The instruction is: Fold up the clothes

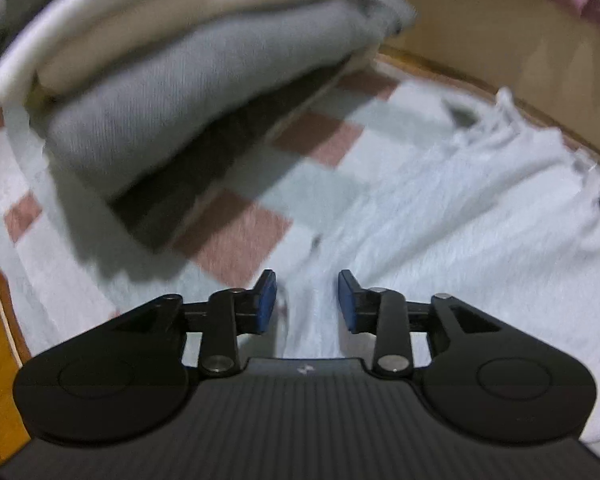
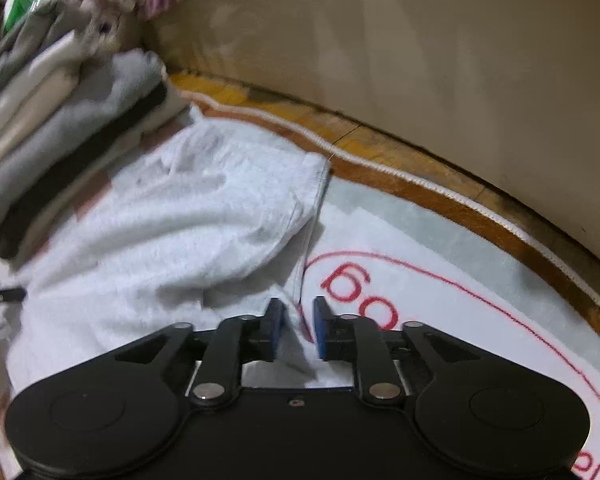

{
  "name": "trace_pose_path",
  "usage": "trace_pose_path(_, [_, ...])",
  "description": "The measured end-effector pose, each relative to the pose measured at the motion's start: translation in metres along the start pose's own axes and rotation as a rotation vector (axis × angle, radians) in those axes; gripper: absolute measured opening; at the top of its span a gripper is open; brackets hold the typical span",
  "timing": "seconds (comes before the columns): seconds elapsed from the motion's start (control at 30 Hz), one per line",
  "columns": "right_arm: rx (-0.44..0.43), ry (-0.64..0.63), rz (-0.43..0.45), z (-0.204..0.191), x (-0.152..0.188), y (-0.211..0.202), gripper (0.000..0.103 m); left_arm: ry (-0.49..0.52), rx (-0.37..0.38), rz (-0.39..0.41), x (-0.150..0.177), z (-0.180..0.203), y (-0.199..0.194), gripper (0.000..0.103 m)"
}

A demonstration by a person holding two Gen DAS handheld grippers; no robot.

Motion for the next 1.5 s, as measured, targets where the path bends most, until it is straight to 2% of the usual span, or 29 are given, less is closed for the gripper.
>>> trace_pose_path(0.03, [-0.023,0.027,0.005,0.001,-0.002,0.000,0.033,0.033,0.034,0.030,-0.009,0.008,-0.005,0.033])
trace_pose_path(0.1, [-0.068,0.080,0.014,0.002,-0.006,-0.001,0.033,0.109,0.126,0.066,-0.028,0.031,-0.006,0.034])
trace_pose_path(0.2, [-0.138,0.163,0.023,0.004,-0.012,-0.002,0.039,0.187,0.267,0.062,-0.052,0.069,0.008,0.043])
trace_pose_path(0.23, [-0.167,0.204,0.007,0.005,-0.011,0.003,0.043,0.187,0.309,0.047,-0.061,0.081,0.019,0.044])
trace_pose_path(0.3, [-0.171,0.256,-0.005,0.008,-0.008,0.012,0.047,0.174,0.385,0.014,-0.081,0.102,0.044,0.044])
trace_pose_path(0.4, [-0.189,0.307,0.019,0.009,-0.011,0.024,0.047,0.093,0.442,-0.039,-0.113,0.118,0.093,0.049])
trace_pose_path(0.47, [-0.182,0.303,0.036,0.007,-0.016,0.032,0.047,0.045,0.464,-0.090,-0.127,0.123,0.129,0.055])
trace_pose_path(0.53, [-0.152,0.271,0.046,0.005,-0.018,0.040,0.043,-0.008,0.474,-0.165,-0.132,0.123,0.163,0.055])
trace_pose_path(0.57, [-0.144,0.250,0.066,0.004,-0.019,0.039,0.035,-0.037,0.479,-0.183,-0.133,0.122,0.176,0.046])
trace_pose_path(0.6, [-0.133,0.215,0.083,0.001,-0.020,0.039,0.025,-0.051,0.496,-0.178,-0.135,0.123,0.182,0.030])
trace_pose_path(0.63, [-0.122,0.180,0.099,-0.001,-0.020,0.038,0.009,-0.021,0.513,-0.158,-0.139,0.127,0.184,0.007])
trace_pose_path(0.7, [-0.115,0.120,0.159,-0.005,-0.022,0.032,0.009,0.129,0.511,-0.043,-0.152,0.139,0.172,0.007])
trace_pose_path(0.73, [-0.139,0.113,0.204,-0.007,-0.026,0.024,0.008,0.194,0.503,0.021,-0.158,0.144,0.163,0.007])
trace_pose_path(0.77, [-0.164,0.108,0.249,-0.009,-0.030,0.017,0.008,0.221,0.483,0.055,-0.161,0.143,0.161,0.007])
trace_pose_path(0.8, [-0.190,0.109,0.292,-0.010,-0.034,0.009,0.008,0.220,0.455,0.066,-0.161,0.137,0.163,0.007])
trace_pose_path(0.87, [-0.208,0.104,0.348,-0.011,-0.042,0.000,0.008,0.206,0.380,0.082,-0.160,0.125,0.167,0.019])
trace_pose_path(0.93, [-0.188,0.098,0.367,-0.012,-0.046,-0.001,0.008,0.160,0.283,0.096,-0.158,0.106,0.168,0.019])
trace_pose_path(1.0, [-0.176,0.107,0.358,-0.010,-0.047,0.004,0.008,0.108,0.239,0.139,-0.159,0.088,0.157,0.020])
trace_pose_path(1.03, [-0.166,0.102,0.354,-0.010,-0.047,0.004,0.008,0.071,0.257,0.147,-0.158,0.082,0.151,0.020])
trace_pose_path(1.1, [-0.147,0.091,0.347,-0.010,-0.047,0.005,0.008,-0.022,0.353,0.140,-0.154,0.075,0.138,0.023])
trace_pose_path(1.2, [-0.146,0.086,0.349,-0.012,-0.049,0.001,0.008,-0.013,0.467,0.103,-0.143,0.084,0.121,0.023])
trace_pose_path(1.33, [-0.287,0.010,0.331,-0.036,-0.047,-0.013,0.007,0.031,0.562,0.066,-0.127,0.110,0.106,0.024])
trace_pose_path(1.43, [-0.393,-0.047,0.317,-0.053,-0.045,-0.025,0.007,-0.024,0.564,0.073,-0.122,0.113,0.105,0.039])
trace_pose_path(1.5, [-0.422,-0.135,0.273,-0.067,-0.033,-0.028,0.007,-0.051,0.563,0.081,-0.122,0.111,0.106,0.039])
Point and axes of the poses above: each gripper's, at about its wrist camera, not at the fingertips, and y roughly the way its jaws point, z to its right, x to its underside, the point moved 8 cm from there along y, roughly the way its jaws point, and after that the axes turned 11 degrees about x, right-handed, at the moved point
